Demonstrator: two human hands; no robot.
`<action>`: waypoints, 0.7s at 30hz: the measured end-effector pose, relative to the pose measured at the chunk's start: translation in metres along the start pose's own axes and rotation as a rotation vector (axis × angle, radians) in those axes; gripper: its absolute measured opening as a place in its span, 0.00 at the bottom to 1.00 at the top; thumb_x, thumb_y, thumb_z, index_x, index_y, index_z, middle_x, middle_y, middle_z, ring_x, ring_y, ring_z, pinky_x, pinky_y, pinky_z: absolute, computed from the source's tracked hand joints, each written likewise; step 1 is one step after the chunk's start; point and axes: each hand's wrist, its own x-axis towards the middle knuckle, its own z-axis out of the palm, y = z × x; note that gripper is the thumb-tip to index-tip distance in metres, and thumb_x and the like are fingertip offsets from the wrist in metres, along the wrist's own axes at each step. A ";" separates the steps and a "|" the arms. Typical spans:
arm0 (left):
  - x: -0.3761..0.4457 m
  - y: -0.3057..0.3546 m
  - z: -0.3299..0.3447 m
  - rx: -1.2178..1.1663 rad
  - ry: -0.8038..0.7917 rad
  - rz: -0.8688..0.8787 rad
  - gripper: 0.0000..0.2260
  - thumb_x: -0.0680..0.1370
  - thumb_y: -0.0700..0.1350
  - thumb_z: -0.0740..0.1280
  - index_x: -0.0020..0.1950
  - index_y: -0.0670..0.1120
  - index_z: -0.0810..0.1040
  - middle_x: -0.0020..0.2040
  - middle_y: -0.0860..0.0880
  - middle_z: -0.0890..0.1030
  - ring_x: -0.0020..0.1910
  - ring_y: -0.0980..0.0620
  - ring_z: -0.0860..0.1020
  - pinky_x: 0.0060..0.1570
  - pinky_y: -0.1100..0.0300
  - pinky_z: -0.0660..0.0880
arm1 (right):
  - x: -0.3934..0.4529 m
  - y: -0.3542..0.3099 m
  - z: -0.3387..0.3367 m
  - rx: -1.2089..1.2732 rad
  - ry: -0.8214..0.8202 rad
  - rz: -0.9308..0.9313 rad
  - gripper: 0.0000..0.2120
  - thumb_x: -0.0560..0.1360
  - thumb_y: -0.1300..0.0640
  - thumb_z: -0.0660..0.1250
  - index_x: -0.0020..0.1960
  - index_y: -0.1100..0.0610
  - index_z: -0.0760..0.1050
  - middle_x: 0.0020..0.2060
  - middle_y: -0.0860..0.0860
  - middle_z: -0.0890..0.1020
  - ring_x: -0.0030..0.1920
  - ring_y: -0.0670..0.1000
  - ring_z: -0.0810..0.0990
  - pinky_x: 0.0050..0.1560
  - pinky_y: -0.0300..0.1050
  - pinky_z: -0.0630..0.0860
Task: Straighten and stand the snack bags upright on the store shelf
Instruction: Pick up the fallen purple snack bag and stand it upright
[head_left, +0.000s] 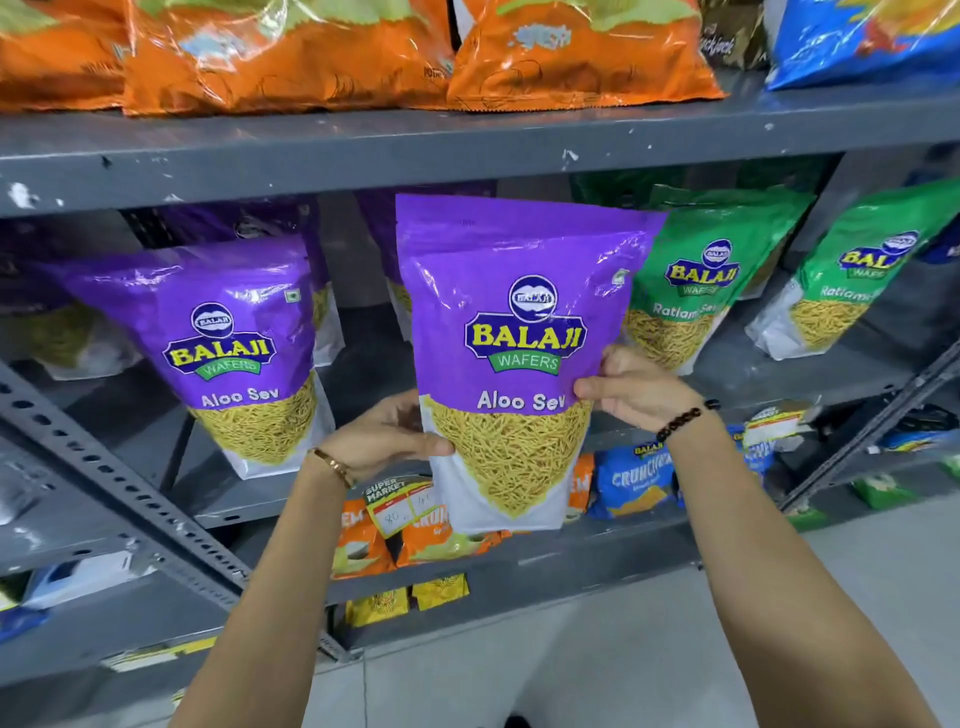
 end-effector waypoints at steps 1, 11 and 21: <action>0.005 -0.005 -0.004 -0.001 0.058 0.009 0.24 0.61 0.45 0.79 0.55 0.49 0.79 0.50 0.54 0.86 0.52 0.55 0.82 0.48 0.63 0.80 | 0.006 0.004 -0.001 0.014 0.039 -0.015 0.25 0.51 0.50 0.83 0.46 0.52 0.83 0.43 0.46 0.87 0.44 0.45 0.85 0.45 0.40 0.82; 0.054 -0.041 -0.040 0.084 0.558 0.072 0.16 0.73 0.27 0.64 0.60 0.37 0.74 0.47 0.53 0.83 0.43 0.65 0.81 0.45 0.71 0.78 | 0.081 0.037 0.003 -0.047 0.384 -0.019 0.08 0.75 0.62 0.64 0.44 0.49 0.77 0.37 0.37 0.84 0.44 0.41 0.79 0.49 0.42 0.71; 0.048 -0.089 0.017 -0.059 0.743 -0.020 0.28 0.70 0.27 0.68 0.68 0.38 0.66 0.63 0.47 0.74 0.62 0.48 0.73 0.63 0.53 0.71 | 0.068 0.106 -0.002 -0.124 0.343 0.234 0.32 0.68 0.74 0.68 0.69 0.61 0.65 0.64 0.55 0.75 0.62 0.52 0.75 0.64 0.46 0.72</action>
